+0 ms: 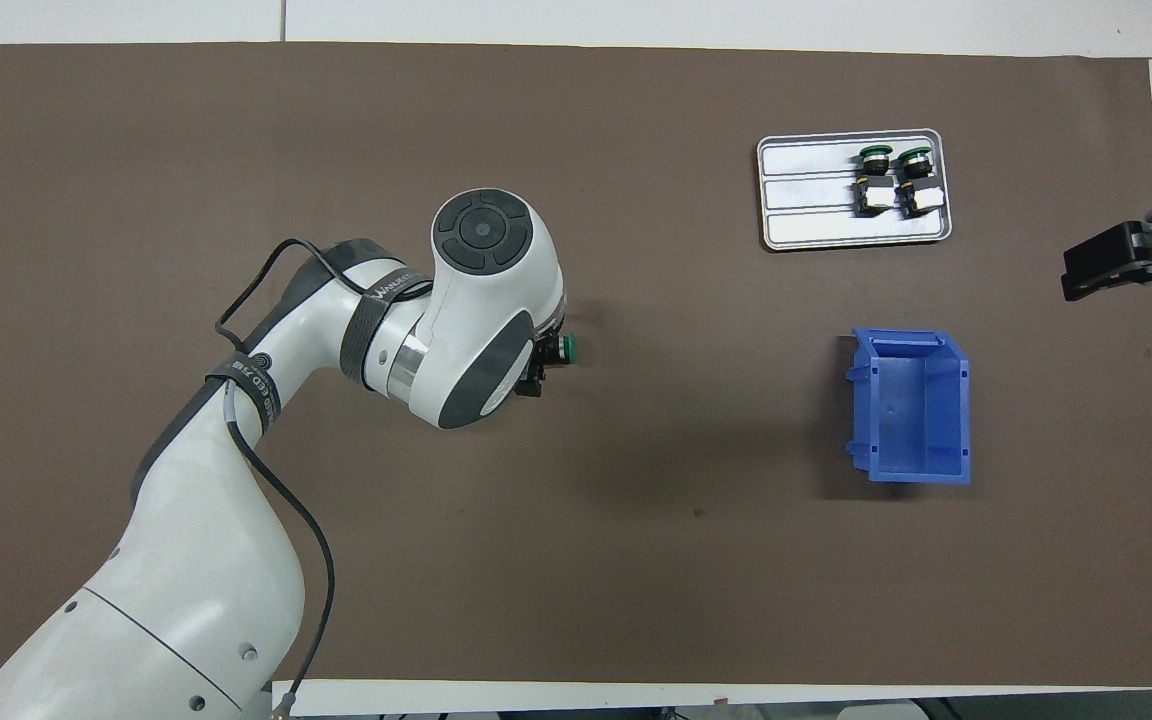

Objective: Place and press button with both arms

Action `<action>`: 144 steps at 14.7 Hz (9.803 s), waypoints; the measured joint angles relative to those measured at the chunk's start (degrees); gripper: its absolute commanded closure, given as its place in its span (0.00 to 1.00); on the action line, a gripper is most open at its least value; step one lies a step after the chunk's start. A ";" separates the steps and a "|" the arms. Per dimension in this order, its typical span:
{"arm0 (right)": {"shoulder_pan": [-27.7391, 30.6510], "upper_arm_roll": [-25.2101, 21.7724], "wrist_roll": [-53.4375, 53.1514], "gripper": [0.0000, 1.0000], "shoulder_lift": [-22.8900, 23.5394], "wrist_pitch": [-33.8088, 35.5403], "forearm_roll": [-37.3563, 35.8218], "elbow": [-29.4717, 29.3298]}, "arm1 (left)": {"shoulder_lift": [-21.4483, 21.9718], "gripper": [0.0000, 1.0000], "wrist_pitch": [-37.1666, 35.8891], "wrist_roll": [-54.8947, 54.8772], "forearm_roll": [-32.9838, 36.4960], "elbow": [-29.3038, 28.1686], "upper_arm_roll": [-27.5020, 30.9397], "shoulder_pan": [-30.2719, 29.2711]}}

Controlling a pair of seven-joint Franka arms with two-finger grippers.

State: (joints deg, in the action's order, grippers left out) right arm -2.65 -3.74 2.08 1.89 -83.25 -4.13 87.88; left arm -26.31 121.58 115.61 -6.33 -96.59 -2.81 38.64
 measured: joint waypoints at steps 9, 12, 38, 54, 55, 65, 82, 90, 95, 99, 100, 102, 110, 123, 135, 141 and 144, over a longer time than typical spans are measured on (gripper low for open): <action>-0.04 0.02 0.00 0.01 -0.05 0.00 0.01 0.16 | -1.61 0.14 2.69 0.96 0.01 -0.28 -0.09 0.75; -0.04 0.03 0.00 0.01 -0.10 0.00 0.01 0.23 | -1.65 0.14 3.71 1.05 0.01 -1.23 -0.07 1.37; -0.04 0.03 0.00 0.01 -0.32 0.00 0.02 0.49 | 1.23 0.81 4.11 -0.78 0.00 -1.26 0.41 0.60; -0.04 0.03 0.00 0.01 -0.33 0.00 0.02 0.50 | 10.41 0.81 4.66 -31.27 -37.58 -11.70 0.87 -10.00; -0.04 0.03 0.00 0.01 -0.33 0.00 0.02 0.50 | 10.72 0.81 5.85 -33.00 -40.47 -12.68 0.88 -10.37; -0.04 0.03 0.00 0.01 -0.34 0.00 0.02 0.50 | 12.88 0.86 9.45 -59.50 -74.48 -23.09 0.96 -13.17; -0.04 0.03 0.00 0.01 -0.34 0.00 0.02 0.51 | 10.16 0.87 -1.89 -86.53 -100.38 -32.22 0.77 -17.44; -0.04 0.03 0.00 0.01 -0.34 0.00 0.02 0.51 | 8.31 0.86 -3.16 -91.19 -103.05 -33.55 0.78 -17.49; -0.04 0.03 0.00 0.01 -0.34 0.00 0.02 0.51 | 8.04 0.68 -3.33 -91.71 -103.10 -33.84 0.78 -17.85; -0.04 0.03 0.00 0.01 -0.34 0.00 0.02 0.51 | 8.04 0.60 -3.35 -92.21 -103.10 -33.91 0.78 -17.95; -0.04 0.03 0.00 0.01 -0.34 0.00 0.02 0.51 | 8.04 0.59 -3.35 -92.26 -103.10 -33.99 0.78 -17.95; -0.04 0.03 0.00 0.01 -0.34 0.00 0.02 0.51 | 8.04 0.56 -3.36 -92.36 -103.10 -34.18 0.78 -17.96; -0.04 0.03 0.00 0.01 -0.35 0.07 0.02 0.51 | 8.68 0.26 -1.69 -92.68 -103.10 -34.19 0.79 -18.00; -1.00 1.04 1.36 0.01 -0.81 0.27 0.05 0.53 | 11.24 0.00 2.05 -91.80 -103.10 -34.00 0.76 -17.11; -3.85 2.36 1.47 0.63 -0.81 -0.73 1.18 0.53 | 19.25 0.00 9.79 -70.42 -80.10 -30.77 0.75 -16.60; -3.83 2.33 1.47 0.38 -0.81 -0.73 1.20 0.53 | 19.18 0.02 10.06 -54.57 -61.51 -24.75 0.69 -15.73; -3.80 2.32 1.47 0.31 -0.81 -0.73 1.21 0.53 | 17.77 0.00 10.28 -44.95 -51.43 -20.56 0.61 -14.56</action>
State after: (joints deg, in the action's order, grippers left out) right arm -6.45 -1.42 3.55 1.07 -83.99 -2.92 88.41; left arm -8.54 131.85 70.66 -57.76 -117.15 -2.20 24.08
